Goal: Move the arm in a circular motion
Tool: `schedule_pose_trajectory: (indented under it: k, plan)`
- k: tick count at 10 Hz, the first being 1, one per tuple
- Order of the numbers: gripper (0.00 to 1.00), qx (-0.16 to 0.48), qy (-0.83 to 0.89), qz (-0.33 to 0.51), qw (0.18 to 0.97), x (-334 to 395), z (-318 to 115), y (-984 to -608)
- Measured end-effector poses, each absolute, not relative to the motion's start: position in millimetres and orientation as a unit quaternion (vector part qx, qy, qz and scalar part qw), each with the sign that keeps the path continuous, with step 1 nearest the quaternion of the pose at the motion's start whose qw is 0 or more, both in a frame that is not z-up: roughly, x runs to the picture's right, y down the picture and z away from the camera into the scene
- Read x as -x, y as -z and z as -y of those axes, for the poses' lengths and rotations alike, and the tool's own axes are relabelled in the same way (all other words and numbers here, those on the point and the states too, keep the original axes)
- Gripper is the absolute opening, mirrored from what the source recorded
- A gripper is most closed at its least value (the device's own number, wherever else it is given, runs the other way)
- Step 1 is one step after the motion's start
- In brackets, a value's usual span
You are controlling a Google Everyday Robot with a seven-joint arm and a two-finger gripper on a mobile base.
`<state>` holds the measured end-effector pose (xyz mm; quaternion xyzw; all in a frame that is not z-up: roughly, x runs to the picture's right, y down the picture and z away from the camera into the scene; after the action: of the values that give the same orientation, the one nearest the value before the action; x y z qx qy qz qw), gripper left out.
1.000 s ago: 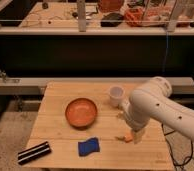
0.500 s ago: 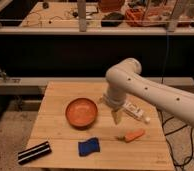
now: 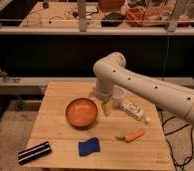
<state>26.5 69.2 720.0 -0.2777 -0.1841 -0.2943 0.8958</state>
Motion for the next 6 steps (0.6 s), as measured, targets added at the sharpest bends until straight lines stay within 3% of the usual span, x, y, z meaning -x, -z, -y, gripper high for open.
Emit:
schedule_pose_trajectory:
  k: [6]
  plan:
    - [0.8, 0.284, 0.202, 0.148, 0.926, -153.3, -49.7, -780.7]
